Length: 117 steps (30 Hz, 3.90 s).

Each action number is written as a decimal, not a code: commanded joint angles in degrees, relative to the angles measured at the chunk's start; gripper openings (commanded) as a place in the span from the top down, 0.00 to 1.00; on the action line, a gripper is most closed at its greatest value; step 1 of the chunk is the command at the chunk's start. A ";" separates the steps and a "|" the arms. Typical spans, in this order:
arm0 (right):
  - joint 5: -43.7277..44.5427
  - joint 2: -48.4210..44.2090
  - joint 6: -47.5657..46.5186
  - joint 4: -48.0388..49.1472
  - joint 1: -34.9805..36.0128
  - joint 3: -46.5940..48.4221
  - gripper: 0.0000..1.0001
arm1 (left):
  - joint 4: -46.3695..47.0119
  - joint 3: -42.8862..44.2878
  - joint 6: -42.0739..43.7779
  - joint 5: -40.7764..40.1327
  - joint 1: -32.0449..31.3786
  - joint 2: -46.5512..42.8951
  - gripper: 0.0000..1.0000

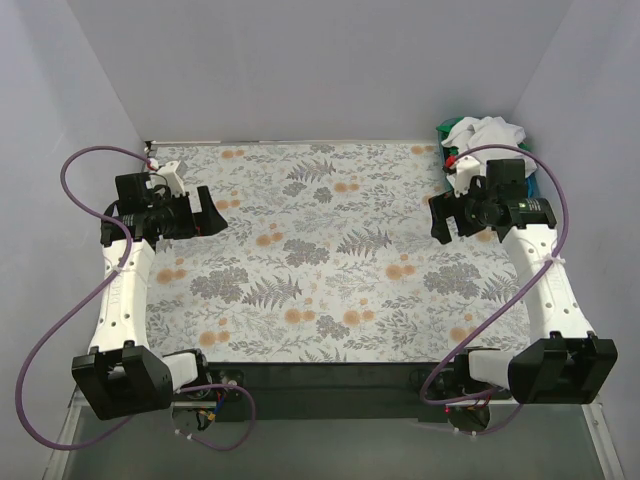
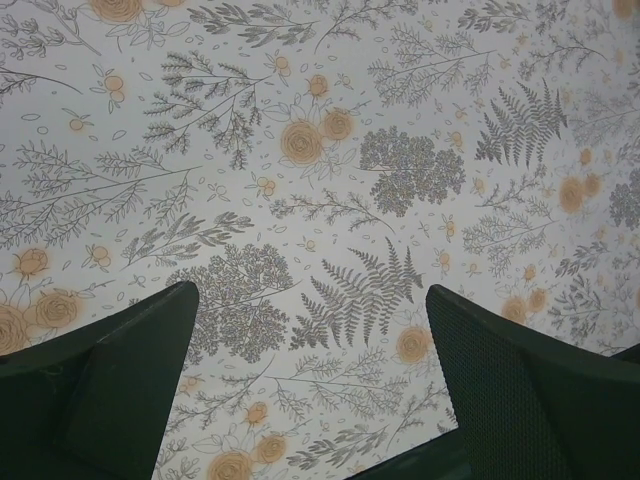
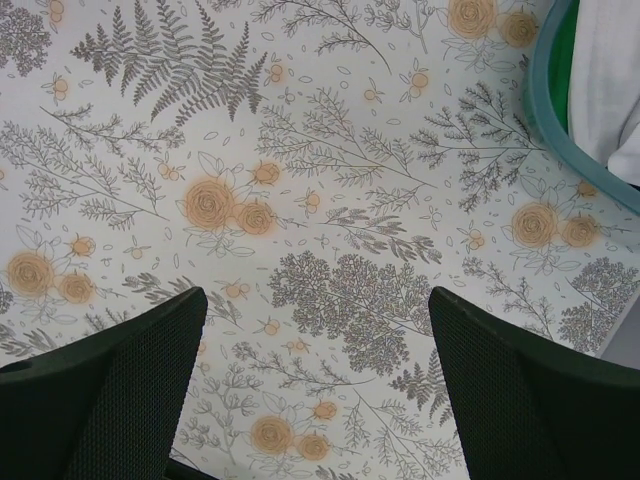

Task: Fold and stack the t-shirts
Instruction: Grab the tshirt from the pile, then move the tshirt to the center of the board

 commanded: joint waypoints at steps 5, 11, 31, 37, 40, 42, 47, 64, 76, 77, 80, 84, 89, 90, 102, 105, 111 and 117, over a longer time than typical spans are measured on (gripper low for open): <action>-2.61 4.26 -2.90 0.23 -5.30 9.15 0.02 | 1.83 1.98 -3.94 -4.59 0.06 0.22 0.02; -1.04 12.43 -3.35 0.40 -10.84 18.03 0.02 | 0.87 5.41 -7.46 -10.13 0.06 3.73 0.02; 4.16 52.43 -5.54 3.48 -16.48 55.14 0.02 | 1.57 4.45 -6.85 -12.25 0.06 4.35 0.02; 3.10 54.10 -3.88 4.88 -16.92 52.68 0.07 | 1.74 4.36 -7.46 -11.98 0.06 6.19 0.02; 2.75 54.72 -2.82 4.89 -17.44 52.67 0.28 | 1.31 4.97 -7.55 -11.98 0.15 6.72 0.02; 1.96 54.03 -2.64 4.88 -17.71 52.24 0.41 | 1.22 4.89 -7.55 -11.98 0.15 6.90 0.02; 2.31 52.96 -3.70 4.89 -17.88 52.15 0.76 | 1.83 4.36 -7.73 -11.72 0.15 6.98 0.02; -2.78 42.17 0.78 4.71 -18.85 56.71 0.99 | -0.10 6.46 -6.85 -10.41 0.15 7.16 0.02; -22.97 18.00 13.86 24.00 -18.68 52.98 0.99 | 0.16 10.42 -9.40 -4.51 0.15 8.65 0.02; -24.13 13.89 18.49 28.40 -18.68 50.24 0.99 | 0.16 10.68 -9.66 -4.25 0.06 8.66 0.02; -25.99 9.12 26.68 43.35 -17.80 46.88 0.99 | 0.25 10.86 -10.01 -3.72 0.06 8.31 0.02; -27.30 10.15 37.74 55.23 -16.83 51.52 0.99 | 0.60 10.51 -10.45 -3.54 0.06 7.25 0.02; -26.61 15.68 48.50 66.31 -14.20 60.21 0.99 | 1.13 9.81 -10.63 -3.98 0.06 6.11 0.02; -25.47 16.48 48.77 66.67 -11.50 63.28 0.99 | 1.13 9.81 -10.72 -4.16 0.06 6.02 0.02; -20.46 11.39 29.71 66.85 18.39 47.85 0.99 | 0.95 9.81 -11.16 -6.00 0.06 6.63 0.02; -18.96 12.44 28.56 66.41 21.74 47.75 0.99 | 0.86 9.72 -10.98 -6.53 0.06 6.81 0.02; -17.29 10.08 26.27 65.88 24.83 35.93 0.99 | 0.34 9.72 -10.01 -8.46 0.06 6.98 0.02; -16.67 5.68 20.57 64.04 27.55 18.33 0.58 | 0.77 8.49 -8.52 -6.62 0.06 6.28 0.02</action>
